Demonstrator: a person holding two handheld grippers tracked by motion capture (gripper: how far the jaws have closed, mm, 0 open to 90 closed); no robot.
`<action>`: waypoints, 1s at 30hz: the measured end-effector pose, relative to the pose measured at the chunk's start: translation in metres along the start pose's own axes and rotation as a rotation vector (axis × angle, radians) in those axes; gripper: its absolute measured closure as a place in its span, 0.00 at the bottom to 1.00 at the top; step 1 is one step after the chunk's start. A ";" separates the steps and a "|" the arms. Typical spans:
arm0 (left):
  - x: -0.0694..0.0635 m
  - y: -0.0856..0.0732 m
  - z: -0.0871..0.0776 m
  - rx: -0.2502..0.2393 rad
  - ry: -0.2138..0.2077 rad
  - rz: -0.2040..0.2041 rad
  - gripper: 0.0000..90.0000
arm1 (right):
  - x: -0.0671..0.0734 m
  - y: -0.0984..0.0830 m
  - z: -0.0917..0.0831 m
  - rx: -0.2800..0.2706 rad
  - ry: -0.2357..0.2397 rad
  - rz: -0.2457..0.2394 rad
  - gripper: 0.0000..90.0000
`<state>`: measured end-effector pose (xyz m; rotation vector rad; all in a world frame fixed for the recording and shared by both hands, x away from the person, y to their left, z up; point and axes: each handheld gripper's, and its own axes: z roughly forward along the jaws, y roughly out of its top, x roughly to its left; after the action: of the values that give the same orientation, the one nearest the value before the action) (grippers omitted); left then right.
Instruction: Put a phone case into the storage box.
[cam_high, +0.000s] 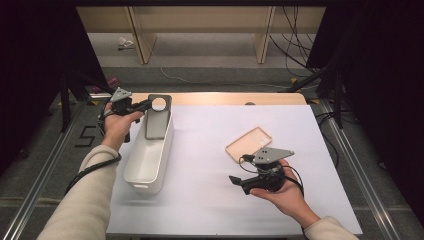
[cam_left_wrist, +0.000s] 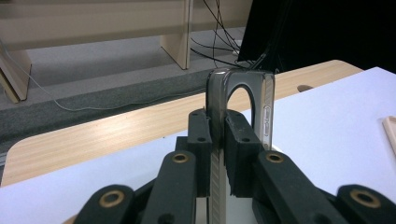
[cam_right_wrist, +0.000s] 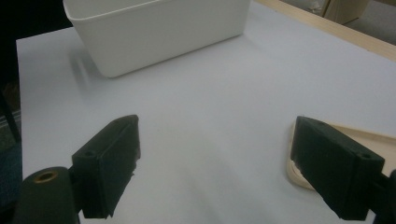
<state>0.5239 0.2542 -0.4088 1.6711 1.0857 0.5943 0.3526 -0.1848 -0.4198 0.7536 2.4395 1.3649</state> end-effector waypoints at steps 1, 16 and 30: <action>0.000 0.000 0.000 0.002 0.001 0.000 0.90 | 0.000 0.000 0.000 -0.001 0.000 0.000 0.19; 0.006 -0.004 0.001 0.022 0.026 -0.015 0.89 | 0.000 0.000 0.000 0.000 0.000 0.000 0.19; 0.006 -0.003 0.004 0.067 0.084 0.027 0.87 | 0.000 0.000 0.000 -0.003 -0.001 0.000 0.19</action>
<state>0.5287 0.2573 -0.4132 1.7333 1.1563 0.6571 0.3523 -0.1845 -0.4199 0.7533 2.4362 1.3675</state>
